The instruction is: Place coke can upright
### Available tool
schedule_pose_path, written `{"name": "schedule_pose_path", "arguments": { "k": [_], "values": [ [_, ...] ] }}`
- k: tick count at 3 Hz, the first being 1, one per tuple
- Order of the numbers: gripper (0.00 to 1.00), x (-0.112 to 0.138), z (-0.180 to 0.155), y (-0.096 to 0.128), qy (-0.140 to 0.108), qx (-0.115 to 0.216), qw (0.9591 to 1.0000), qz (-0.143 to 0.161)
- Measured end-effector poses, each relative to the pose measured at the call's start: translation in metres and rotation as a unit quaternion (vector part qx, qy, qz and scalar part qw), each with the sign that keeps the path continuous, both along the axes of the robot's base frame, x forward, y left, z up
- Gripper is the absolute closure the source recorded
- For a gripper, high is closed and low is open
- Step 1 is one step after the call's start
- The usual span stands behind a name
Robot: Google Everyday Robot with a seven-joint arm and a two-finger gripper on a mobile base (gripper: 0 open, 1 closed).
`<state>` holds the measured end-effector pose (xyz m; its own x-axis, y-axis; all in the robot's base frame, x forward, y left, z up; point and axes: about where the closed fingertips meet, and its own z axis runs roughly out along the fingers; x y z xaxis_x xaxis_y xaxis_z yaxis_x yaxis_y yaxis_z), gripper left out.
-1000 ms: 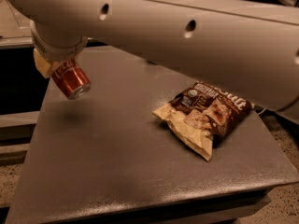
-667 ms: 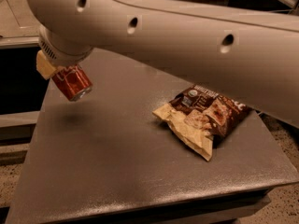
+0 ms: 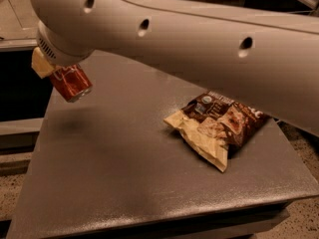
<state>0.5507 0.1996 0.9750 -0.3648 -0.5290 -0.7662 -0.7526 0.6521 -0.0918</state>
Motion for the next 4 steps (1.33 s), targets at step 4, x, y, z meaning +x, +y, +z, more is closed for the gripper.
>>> {"name": "schedule_pose_path", "arguments": {
  "k": [4],
  "values": [
    [1.0,0.05,0.011,0.061,-0.097,0.11,0.9892,0.005]
  ]
}}
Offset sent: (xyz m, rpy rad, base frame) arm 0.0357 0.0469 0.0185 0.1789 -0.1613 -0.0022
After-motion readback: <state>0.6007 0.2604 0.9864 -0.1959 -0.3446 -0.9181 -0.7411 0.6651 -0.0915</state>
